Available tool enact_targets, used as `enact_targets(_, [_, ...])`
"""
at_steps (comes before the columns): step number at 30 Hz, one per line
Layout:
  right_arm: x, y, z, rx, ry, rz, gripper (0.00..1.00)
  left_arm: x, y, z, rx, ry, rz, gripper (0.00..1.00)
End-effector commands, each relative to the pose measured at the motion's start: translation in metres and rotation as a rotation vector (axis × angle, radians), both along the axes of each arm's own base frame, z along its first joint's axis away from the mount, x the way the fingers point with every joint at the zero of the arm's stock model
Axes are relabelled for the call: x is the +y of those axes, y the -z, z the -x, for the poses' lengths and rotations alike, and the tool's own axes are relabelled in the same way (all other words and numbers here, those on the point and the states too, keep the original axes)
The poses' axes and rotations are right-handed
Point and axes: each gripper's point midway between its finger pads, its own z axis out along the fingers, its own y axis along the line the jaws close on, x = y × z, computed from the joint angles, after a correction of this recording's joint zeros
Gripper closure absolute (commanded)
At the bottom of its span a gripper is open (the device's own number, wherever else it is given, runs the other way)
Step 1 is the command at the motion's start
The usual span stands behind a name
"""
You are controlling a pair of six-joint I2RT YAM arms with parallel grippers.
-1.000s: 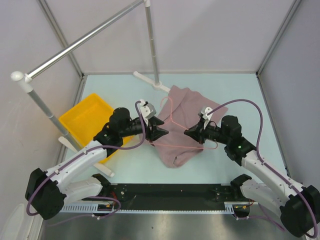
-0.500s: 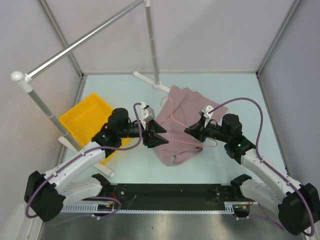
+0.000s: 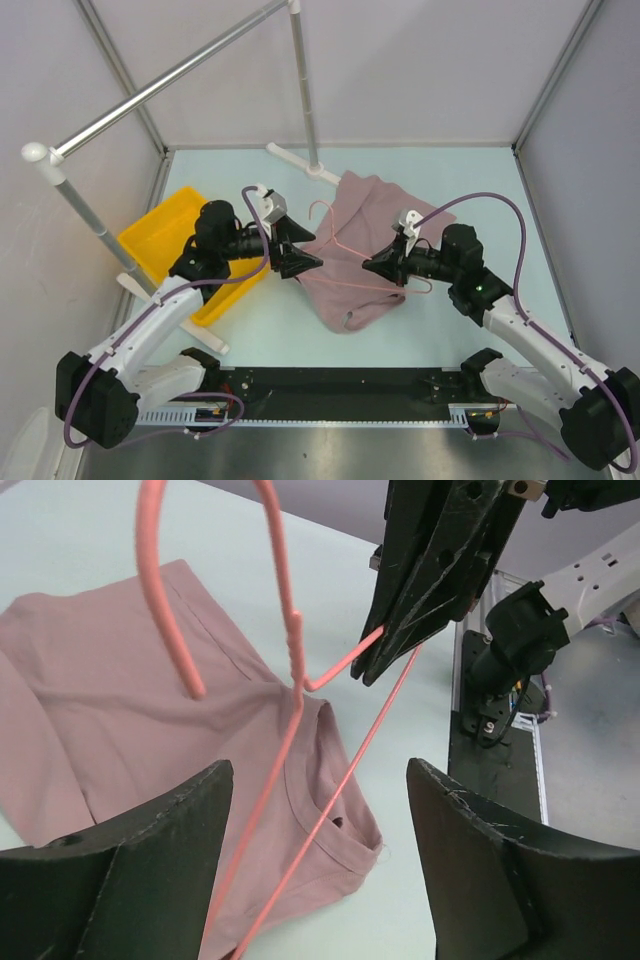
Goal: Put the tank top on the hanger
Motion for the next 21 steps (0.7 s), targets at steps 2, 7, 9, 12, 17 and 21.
enact_targets(2, [0.010,-0.040,0.015,-0.087,-0.097,-0.059,1.00,-0.005,-0.018,0.006,-0.049,0.073,0.036,0.24])
enact_targets(7, [0.012,-0.048,0.019,-0.098,-0.126,-0.071,1.00,-0.011,-0.010,0.013,0.013,0.149,0.048,0.24])
enact_targets(9, [0.014,-0.048,0.020,-0.095,-0.143,-0.069,1.00,-0.013,-0.008,0.016,0.030,0.178,0.048,0.24])
enact_targets(12, [0.017,-0.052,0.024,-0.088,-0.187,-0.075,1.00,-0.015,-0.003,0.016,0.053,0.195,0.043,0.24])
enact_targets(17, [0.020,-0.052,0.024,-0.083,-0.207,-0.072,1.00,-0.017,-0.002,0.019,0.064,0.218,0.042,0.34])
enact_targets(21, [0.018,-0.053,0.021,-0.087,-0.187,-0.073,1.00,-0.019,-0.001,0.025,0.063,0.232,0.041,0.71])
